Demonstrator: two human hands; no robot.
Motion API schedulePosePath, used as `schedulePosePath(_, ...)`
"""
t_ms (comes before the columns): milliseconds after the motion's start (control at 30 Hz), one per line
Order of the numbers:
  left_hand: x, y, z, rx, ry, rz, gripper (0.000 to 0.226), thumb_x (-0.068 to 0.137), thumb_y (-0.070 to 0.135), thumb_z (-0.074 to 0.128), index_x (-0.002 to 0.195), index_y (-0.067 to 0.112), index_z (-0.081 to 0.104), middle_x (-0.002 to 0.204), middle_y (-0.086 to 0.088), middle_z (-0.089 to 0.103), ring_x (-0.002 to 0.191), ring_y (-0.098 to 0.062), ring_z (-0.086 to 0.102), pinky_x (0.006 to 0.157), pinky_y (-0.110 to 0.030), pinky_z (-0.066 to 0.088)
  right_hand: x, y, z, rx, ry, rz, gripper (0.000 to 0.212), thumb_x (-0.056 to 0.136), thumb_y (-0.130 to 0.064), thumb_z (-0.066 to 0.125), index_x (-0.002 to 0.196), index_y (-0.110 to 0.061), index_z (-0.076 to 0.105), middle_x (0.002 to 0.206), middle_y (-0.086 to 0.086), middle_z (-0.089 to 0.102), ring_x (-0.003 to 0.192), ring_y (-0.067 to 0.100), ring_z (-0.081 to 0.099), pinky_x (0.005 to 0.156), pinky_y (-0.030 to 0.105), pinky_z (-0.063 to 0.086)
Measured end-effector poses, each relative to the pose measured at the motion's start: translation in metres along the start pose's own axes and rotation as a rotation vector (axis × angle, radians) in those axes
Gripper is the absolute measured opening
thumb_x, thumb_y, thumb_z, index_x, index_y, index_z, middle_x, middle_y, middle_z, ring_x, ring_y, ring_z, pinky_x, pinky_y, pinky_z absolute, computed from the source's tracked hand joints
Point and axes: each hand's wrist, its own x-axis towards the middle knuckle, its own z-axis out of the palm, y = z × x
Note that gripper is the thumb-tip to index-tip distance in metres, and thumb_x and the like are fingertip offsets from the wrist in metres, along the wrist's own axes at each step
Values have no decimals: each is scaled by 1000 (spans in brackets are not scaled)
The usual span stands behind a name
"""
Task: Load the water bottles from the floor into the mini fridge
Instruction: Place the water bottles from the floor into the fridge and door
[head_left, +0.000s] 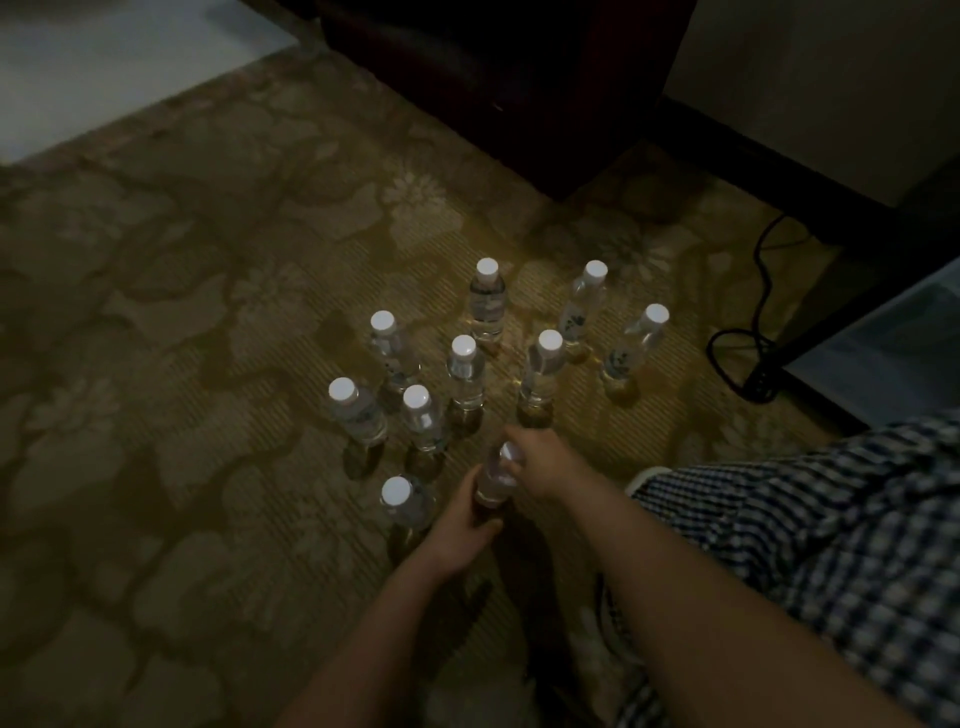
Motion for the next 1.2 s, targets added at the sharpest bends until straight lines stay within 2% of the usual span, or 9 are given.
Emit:
schedulePosePath(100, -1, 13, -3, 25, -34, 33, 72, 83, 5, 65, 141, 18, 26, 134, 4, 44, 119, -3, 47, 90, -10, 43, -7, 2, -27, -57, -89, -59, 29, 92, -19, 54, 121, -19, 54, 127, 8, 57, 114, 25, 55, 96, 39, 46)
schedulePosePath(200, -1, 31, -5, 37, -43, 54, 70, 78, 5, 70, 135, 24, 34, 125, 7, 50, 107, 4, 50, 79, -7, 47, -17, -6, -51, -170, -149, -141, 29, 93, -19, 52, 121, -14, 54, 127, 10, 56, 115, 26, 53, 90, 35, 42)
schedulePosePath(467, -3, 99, -4, 159, -5, 198, 63, 70, 15, 78, 125, 27, 50, 122, 2, 61, 113, -14, 58, 96, -36, 50, -69, -20, -119, -235, -104, -208, 28, 93, -21, 50, 121, -20, 53, 126, 6, 54, 110, 24, 52, 77, 32, 38)
schedulePosePath(533, -5, 121, 1, 209, 4, 259, 57, 68, 17, 80, 116, 34, 54, 118, 6, 62, 111, -11, 59, 97, -38, 50, -87, -15, -137, -228, -50, -224, 28, 93, -23, 50, 121, -21, 53, 127, 5, 53, 111, 23, 52, 78, 31, 38)
schedulePosePath(633, -13, 154, 9, 212, -23, 322, 52, 69, 13, 78, 103, 44, 53, 110, 14, 62, 107, -3, 58, 92, -28, 51, -115, -8, -160, -166, 16, -240, 32, 94, -26, 50, 126, -23, 52, 129, 0, 53, 111, 19, 52, 84, 31, 41)
schedulePosePath(767, -20, 200, 29, 236, -63, 417, 53, 67, 17, 80, 114, 25, 58, 110, 7, 66, 104, -7, 62, 89, -29, 53, -153, 13, -195, -88, 112, -248, 32, 91, -31, 55, 122, -24, 54, 110, -5, 57, 94, 12, 53, 81, 31, 47)
schedulePosePath(900, -23, 252, 62, 273, -87, 490, 52, 66, 23, 80, 113, 26, 57, 110, 8, 65, 103, -11, 62, 88, -31, 53, -182, 44, -226, 39, 301, -277, 10, 84, -38, 63, 90, -31, 58, 84, -13, 58, 78, 7, 55, 66, 24, 43)
schedulePosePath(1067, -19, 312, 107, 325, -30, 668, 49, 62, 29, 83, 105, 31, 59, 99, 12, 66, 96, -9, 63, 82, -27, 53, -218, 86, -257, 252, 593, -286, 18, 81, -38, 68, 90, -23, 64, 84, -4, 63, 79, 12, 60, 68, 30, 46)
schedulePosePath(1200, -14, 356, 158, 328, -9, 757, 50, 64, 30, 83, 109, 22, 63, 101, 7, 69, 95, -7, 64, 79, -26, 53, -242, 122, -283, 251, 784, -227, 23, 79, -43, 67, 89, -22, 63, 88, -1, 63, 82, 13, 57, 70, 32, 45)
